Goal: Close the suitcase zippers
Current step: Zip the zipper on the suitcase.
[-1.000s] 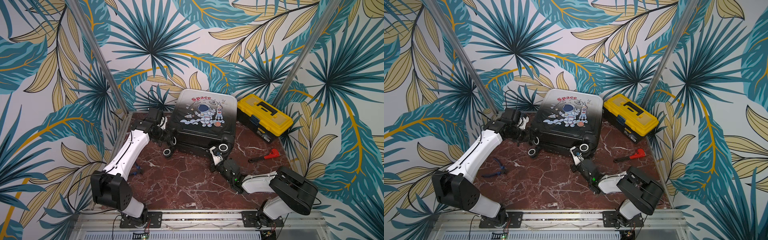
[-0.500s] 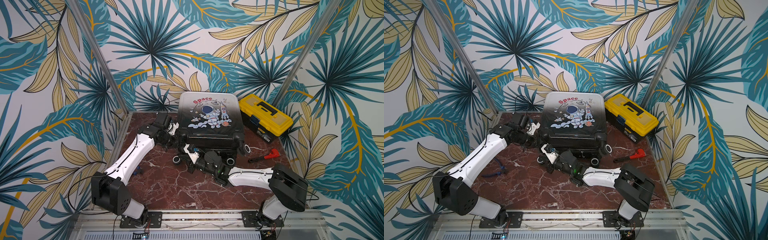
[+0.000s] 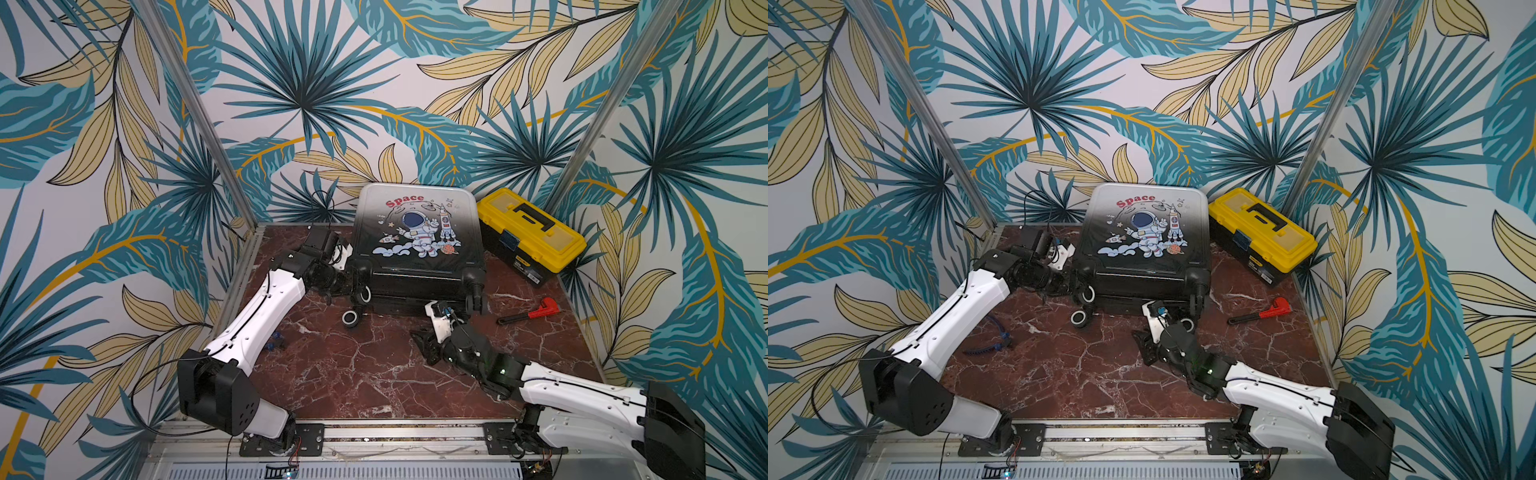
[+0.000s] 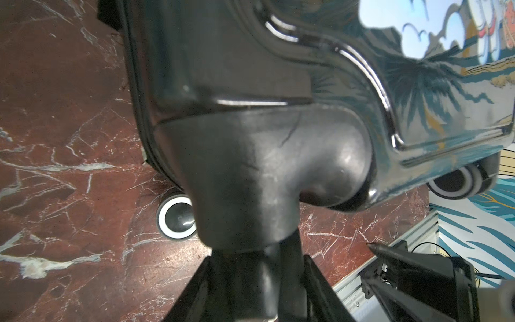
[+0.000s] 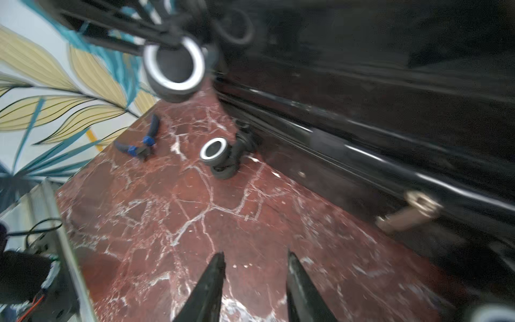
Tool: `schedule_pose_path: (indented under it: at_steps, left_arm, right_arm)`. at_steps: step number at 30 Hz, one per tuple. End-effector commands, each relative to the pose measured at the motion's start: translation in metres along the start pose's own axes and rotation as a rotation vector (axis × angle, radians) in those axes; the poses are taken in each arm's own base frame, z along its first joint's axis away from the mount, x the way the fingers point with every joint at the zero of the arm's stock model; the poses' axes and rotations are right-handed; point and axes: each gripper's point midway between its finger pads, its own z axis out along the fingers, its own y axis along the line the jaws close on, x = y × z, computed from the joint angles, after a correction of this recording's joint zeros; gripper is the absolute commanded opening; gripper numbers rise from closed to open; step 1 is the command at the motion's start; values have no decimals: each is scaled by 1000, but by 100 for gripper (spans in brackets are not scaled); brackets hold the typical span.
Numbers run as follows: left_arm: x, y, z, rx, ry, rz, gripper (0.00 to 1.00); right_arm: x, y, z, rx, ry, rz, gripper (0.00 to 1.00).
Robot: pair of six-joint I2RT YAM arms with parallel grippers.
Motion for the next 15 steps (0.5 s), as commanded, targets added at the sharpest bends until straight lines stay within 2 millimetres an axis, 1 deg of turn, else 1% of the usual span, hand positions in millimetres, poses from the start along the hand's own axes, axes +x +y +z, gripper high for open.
schedule_pose_path:
  at_steps: [1, 3, 7, 12, 14, 15]
  left_arm:
    - [4, -2, 1, 25, 15, 53, 33]
    - [4, -5, 0, 33, 15, 57, 33]
    - [3, -9, -2, 45, 10, 69, 33]
    - [8, -11, 0, 52, 21, 76, 34]
    - [9, -12, 0, 61, 26, 77, 34]
    - [10, -13, -1, 64, 27, 80, 34]
  right_arm:
    - [14, -51, -5, 254, -8, 30, 45]
    - [8, -57, 0, 281, -36, 18, 47]
    - [-2, -67, 17, 306, -44, 40, 49]
    - [-22, -62, 34, 272, -111, 29, 49]
    - [-28, -70, 40, 287, -136, 39, 48]
    - [-32, -68, 43, 273, -159, 49, 48]
